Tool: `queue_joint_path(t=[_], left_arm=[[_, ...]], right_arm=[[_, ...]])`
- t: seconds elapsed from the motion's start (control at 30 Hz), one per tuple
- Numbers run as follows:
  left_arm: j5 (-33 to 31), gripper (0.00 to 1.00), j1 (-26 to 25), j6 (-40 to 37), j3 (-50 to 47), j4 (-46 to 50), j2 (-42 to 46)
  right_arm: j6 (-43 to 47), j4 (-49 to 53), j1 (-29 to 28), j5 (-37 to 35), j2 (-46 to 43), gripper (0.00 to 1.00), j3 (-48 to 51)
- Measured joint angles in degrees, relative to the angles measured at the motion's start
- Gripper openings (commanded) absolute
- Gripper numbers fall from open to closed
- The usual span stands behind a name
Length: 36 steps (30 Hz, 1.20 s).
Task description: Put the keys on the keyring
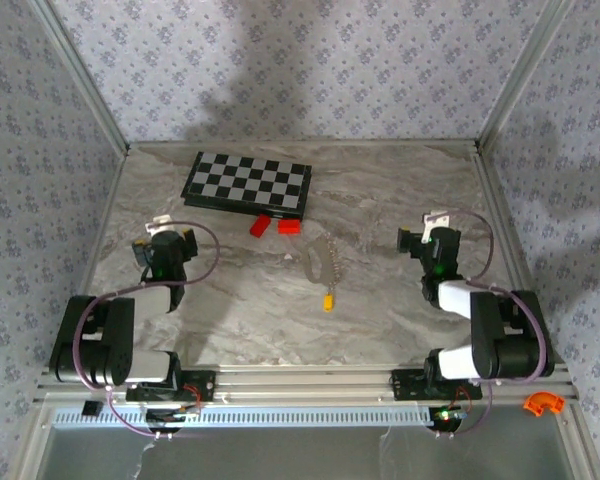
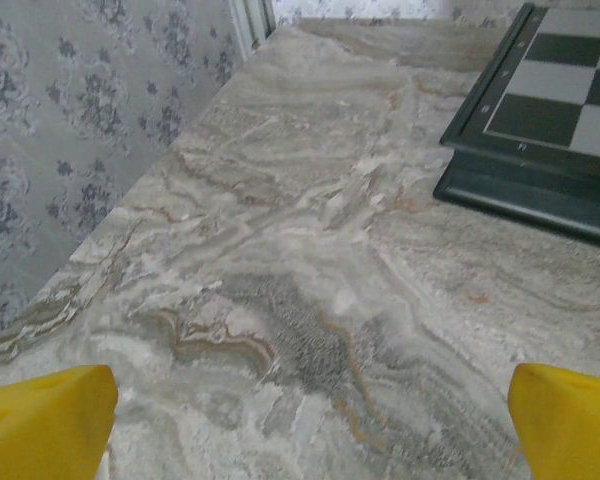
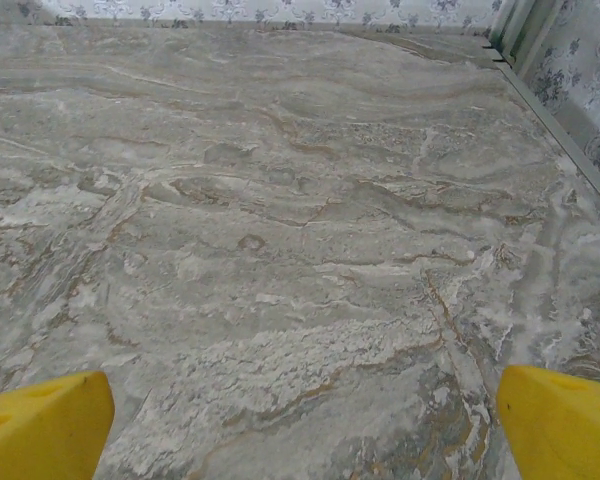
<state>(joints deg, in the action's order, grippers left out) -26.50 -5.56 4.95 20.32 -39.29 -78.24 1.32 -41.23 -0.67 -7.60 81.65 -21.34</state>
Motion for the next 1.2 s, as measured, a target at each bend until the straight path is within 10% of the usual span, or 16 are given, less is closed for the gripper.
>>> queue_joint_path(t=[1.2], left_arm=[[7.7,1.0,2.7,-1.9,4.7,-2.3,-7.4]], right_arm=[[-0.4,-7.0,1.4,1.4,5.9,1.0,-0.3]])
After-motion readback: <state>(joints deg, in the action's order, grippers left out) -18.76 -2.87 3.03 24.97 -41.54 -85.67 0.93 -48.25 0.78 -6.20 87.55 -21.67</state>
